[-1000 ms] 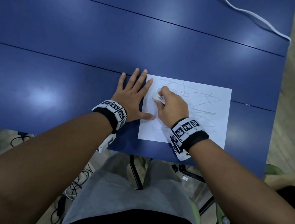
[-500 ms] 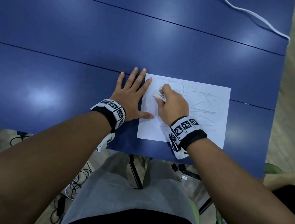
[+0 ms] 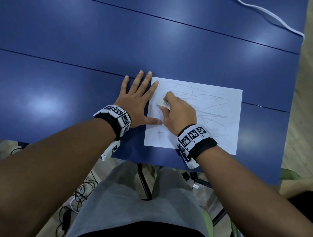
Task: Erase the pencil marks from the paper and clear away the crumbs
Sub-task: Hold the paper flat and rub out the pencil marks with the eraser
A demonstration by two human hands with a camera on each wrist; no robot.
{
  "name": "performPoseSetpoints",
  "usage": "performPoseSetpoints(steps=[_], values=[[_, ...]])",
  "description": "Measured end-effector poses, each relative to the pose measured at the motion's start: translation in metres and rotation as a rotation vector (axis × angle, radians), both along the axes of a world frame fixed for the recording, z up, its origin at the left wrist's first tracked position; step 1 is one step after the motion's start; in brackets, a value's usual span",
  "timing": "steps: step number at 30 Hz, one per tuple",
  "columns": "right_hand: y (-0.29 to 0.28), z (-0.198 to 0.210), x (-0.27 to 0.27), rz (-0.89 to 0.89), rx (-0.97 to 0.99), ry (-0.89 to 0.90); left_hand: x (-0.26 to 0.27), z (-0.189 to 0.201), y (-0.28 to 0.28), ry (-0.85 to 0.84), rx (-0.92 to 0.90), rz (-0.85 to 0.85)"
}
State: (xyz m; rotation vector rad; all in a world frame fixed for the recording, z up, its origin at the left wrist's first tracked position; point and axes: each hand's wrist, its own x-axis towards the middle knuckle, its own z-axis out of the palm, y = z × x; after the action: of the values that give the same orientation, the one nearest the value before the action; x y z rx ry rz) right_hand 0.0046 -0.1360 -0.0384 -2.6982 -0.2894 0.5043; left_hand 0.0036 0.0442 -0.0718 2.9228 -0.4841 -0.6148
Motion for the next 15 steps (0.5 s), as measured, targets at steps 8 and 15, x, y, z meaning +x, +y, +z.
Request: performPoseSetpoints(steps=[8,15], values=[[-0.001,0.0,-0.005,-0.003,-0.005,0.003,0.0,0.0,0.001,-0.004,-0.012,0.001],[-0.003,0.0,-0.006,-0.004,0.005,0.003,0.0,-0.001,0.001,0.003,-0.001,-0.001]])
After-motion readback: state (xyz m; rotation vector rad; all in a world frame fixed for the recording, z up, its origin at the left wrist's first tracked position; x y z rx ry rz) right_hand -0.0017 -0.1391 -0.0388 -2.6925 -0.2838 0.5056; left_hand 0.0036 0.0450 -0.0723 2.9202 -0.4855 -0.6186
